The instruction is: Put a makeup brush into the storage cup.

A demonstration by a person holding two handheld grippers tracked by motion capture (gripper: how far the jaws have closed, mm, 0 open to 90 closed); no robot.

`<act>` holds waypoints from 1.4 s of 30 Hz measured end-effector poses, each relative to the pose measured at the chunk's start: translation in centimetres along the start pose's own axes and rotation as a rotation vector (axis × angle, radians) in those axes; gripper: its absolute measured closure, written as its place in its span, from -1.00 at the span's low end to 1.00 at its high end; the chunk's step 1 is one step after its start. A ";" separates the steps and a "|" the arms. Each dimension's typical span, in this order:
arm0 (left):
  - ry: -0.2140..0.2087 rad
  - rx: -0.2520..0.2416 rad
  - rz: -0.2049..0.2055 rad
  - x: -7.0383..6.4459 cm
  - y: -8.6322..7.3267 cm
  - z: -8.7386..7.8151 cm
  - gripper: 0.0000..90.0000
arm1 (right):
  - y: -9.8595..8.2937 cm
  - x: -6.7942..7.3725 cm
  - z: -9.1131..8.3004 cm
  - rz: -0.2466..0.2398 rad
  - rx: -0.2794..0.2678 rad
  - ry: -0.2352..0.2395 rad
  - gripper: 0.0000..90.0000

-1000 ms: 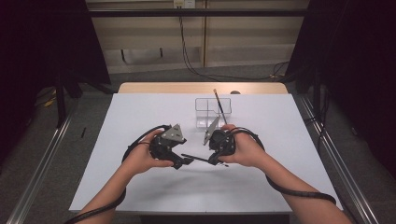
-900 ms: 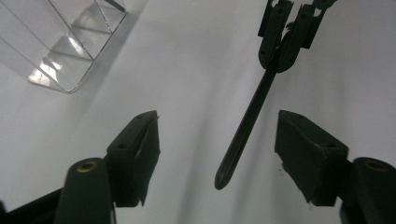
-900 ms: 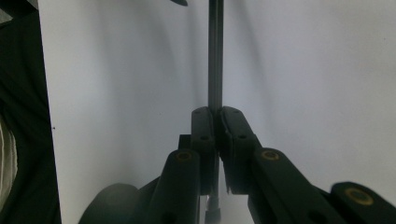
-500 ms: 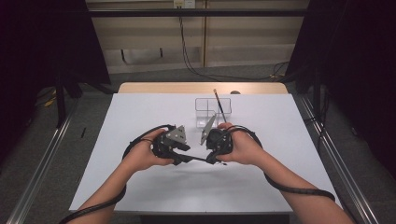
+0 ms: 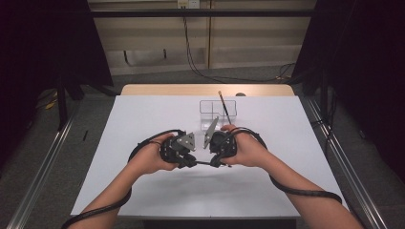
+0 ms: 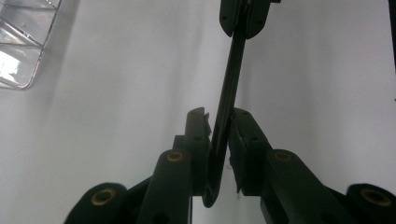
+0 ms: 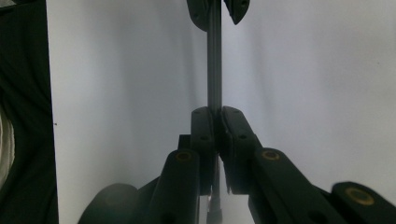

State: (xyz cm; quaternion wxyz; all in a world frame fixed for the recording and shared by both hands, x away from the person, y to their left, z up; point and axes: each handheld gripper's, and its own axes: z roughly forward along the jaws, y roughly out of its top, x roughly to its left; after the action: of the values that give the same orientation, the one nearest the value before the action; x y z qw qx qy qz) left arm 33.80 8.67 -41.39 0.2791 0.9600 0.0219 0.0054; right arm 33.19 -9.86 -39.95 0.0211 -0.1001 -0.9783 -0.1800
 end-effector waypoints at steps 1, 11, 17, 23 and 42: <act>-0.002 0.003 0.003 0.0 0.0 0.0 0.74 | 0.0 -0.1 0.0 0.001 0.000 0.000 0.87; -0.013 0.051 0.039 -0.5 -0.4 0.4 0.86 | 0.1 -0.7 -0.8 0.032 -0.052 0.017 0.84; -0.027 0.072 0.049 -0.8 -0.6 0.8 0.86 | 0.2 -0.6 -0.7 0.022 -0.075 0.029 0.98; -0.030 0.060 0.037 -1.0 -1.0 1.0 0.86 | 0.0 -0.6 -0.9 0.034 -0.112 0.008 0.61; -0.005 -0.025 -0.034 -0.5 -2.0 0.5 0.86 | -3.8 -1.8 -0.7 0.230 -0.433 -0.015 -0.70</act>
State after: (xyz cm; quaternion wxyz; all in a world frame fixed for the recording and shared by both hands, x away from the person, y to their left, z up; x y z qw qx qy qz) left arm 33.20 10.06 -42.92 0.2910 0.9560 0.0376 -0.0013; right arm 34.15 -13.93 -40.71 0.0121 -0.2143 -0.8993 -0.3809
